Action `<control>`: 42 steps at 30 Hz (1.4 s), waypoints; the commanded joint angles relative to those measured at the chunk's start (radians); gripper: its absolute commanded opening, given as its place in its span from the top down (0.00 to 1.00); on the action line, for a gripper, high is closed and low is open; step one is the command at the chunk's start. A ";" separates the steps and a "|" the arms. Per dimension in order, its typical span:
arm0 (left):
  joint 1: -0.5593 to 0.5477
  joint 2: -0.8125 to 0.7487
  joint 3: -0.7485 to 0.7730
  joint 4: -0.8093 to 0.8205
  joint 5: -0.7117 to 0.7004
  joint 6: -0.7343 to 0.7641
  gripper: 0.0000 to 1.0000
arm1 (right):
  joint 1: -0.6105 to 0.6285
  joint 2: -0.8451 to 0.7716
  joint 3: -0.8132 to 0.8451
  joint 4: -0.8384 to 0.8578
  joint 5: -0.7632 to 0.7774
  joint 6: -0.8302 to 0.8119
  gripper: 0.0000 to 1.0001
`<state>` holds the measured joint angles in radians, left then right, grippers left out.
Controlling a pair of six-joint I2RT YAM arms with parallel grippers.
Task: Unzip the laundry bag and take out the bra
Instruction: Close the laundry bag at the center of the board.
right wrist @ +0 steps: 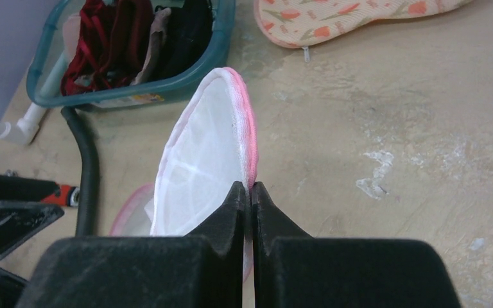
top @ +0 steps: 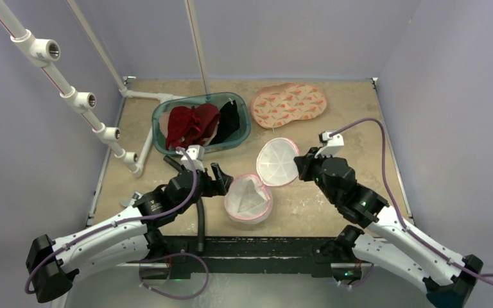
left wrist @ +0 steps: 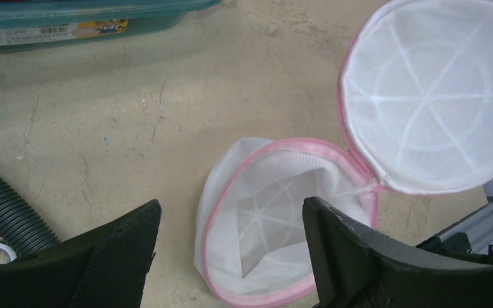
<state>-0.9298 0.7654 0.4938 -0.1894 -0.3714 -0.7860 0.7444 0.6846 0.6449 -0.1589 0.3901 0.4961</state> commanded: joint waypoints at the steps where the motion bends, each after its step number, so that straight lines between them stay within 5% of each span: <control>1: 0.000 -0.004 0.046 0.096 -0.056 0.008 0.20 | 0.146 0.061 0.086 -0.060 0.229 -0.044 1.00; 9: 0.000 0.117 0.098 0.261 0.038 0.034 0.17 | 0.366 0.131 0.119 -0.018 0.513 -0.022 1.00; 17: 0.002 0.165 0.168 0.307 0.109 0.074 0.16 | 0.396 0.075 0.091 0.223 0.460 -0.220 1.00; 22: -0.019 0.158 0.130 0.427 0.167 0.162 0.11 | 0.397 0.139 0.163 0.035 0.537 -0.001 1.00; 30: -0.283 0.228 0.198 0.434 -0.119 0.647 0.08 | 0.396 0.212 0.272 -0.187 0.532 0.254 1.00; 42: -0.556 0.386 0.208 0.548 -0.362 1.016 0.09 | 0.390 0.228 0.262 -0.252 0.479 0.409 1.00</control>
<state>-1.4197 1.0603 0.6556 0.2905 -0.5838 0.0673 1.1378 0.9237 0.8875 -0.3908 0.8688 0.8261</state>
